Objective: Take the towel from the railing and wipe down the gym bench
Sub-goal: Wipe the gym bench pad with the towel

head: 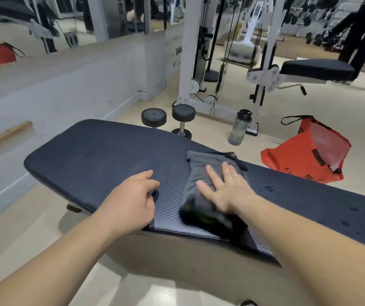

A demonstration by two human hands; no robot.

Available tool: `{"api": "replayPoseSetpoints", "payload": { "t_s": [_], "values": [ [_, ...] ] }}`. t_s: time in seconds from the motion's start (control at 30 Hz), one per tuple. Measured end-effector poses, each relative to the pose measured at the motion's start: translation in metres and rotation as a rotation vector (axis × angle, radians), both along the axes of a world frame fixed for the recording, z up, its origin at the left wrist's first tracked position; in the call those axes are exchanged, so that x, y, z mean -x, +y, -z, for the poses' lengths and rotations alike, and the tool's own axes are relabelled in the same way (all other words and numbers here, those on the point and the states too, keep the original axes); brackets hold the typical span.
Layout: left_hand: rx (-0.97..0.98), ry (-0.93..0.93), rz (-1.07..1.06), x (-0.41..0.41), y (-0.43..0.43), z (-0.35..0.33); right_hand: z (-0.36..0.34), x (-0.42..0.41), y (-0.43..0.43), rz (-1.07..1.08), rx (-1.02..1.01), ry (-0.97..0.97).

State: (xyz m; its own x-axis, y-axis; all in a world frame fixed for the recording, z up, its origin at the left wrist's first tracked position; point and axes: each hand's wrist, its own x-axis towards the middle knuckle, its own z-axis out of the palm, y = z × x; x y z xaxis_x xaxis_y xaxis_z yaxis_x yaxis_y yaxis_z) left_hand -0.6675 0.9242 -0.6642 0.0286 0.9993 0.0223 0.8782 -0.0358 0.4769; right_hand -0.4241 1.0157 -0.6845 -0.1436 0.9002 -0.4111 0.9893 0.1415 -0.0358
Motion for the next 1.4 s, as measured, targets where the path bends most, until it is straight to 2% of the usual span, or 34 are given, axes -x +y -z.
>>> {"api": "replayPoseSetpoints", "payload": {
  "t_s": [0.1,0.23,0.37,0.47,0.53,0.6,0.67,0.73,0.83,0.93,1.13,1.2,1.3,1.4],
  "values": [
    [0.009,0.006,-0.021,0.013,-0.012,-0.003,0.008,-0.023,0.017,0.075,-0.076,-0.078],
    [0.057,0.041,-0.001,0.023,-0.020,0.001,0.012,-0.004,-0.003,0.101,-0.119,-0.170],
    [0.068,0.041,0.086,0.007,-0.012,0.002,0.015,0.025,-0.044,0.054,-0.134,-0.135],
    [0.009,-0.007,0.157,-0.018,0.001,0.000,0.016,0.030,-0.084,-0.125,-0.151,0.005],
    [-0.027,-0.056,0.225,-0.038,0.009,-0.003,0.010,0.018,-0.089,-0.179,-0.090,0.131],
    [0.015,-0.087,0.332,-0.062,0.013,-0.003,-0.001,-0.001,-0.076,-0.215,-0.011,0.266],
    [0.155,0.001,0.425,-0.089,0.015,0.000,-0.023,-0.020,-0.068,-0.159,0.039,0.451],
    [0.282,0.236,0.436,-0.113,0.015,0.005,-0.042,-0.040,-0.065,-0.028,-0.056,0.512],
    [0.352,0.422,0.383,-0.140,0.009,0.011,-0.059,-0.080,-0.072,0.121,-0.205,0.434],
    [0.332,0.456,0.343,-0.152,0.011,0.016,-0.063,-0.117,-0.066,0.131,-0.183,0.301],
    [0.288,0.483,0.277,-0.153,0.027,0.027,-0.047,-0.184,-0.036,0.276,-0.170,0.238],
    [0.278,0.469,0.238,-0.154,0.032,0.032,-0.040,-0.202,-0.033,0.260,-0.217,0.214],
    [0.244,0.482,0.206,-0.161,0.055,0.034,-0.037,-0.218,-0.026,0.209,-0.172,0.184],
    [0.186,0.472,0.208,-0.175,0.086,0.035,-0.034,-0.230,-0.022,0.152,-0.151,0.237]
  ]
}}
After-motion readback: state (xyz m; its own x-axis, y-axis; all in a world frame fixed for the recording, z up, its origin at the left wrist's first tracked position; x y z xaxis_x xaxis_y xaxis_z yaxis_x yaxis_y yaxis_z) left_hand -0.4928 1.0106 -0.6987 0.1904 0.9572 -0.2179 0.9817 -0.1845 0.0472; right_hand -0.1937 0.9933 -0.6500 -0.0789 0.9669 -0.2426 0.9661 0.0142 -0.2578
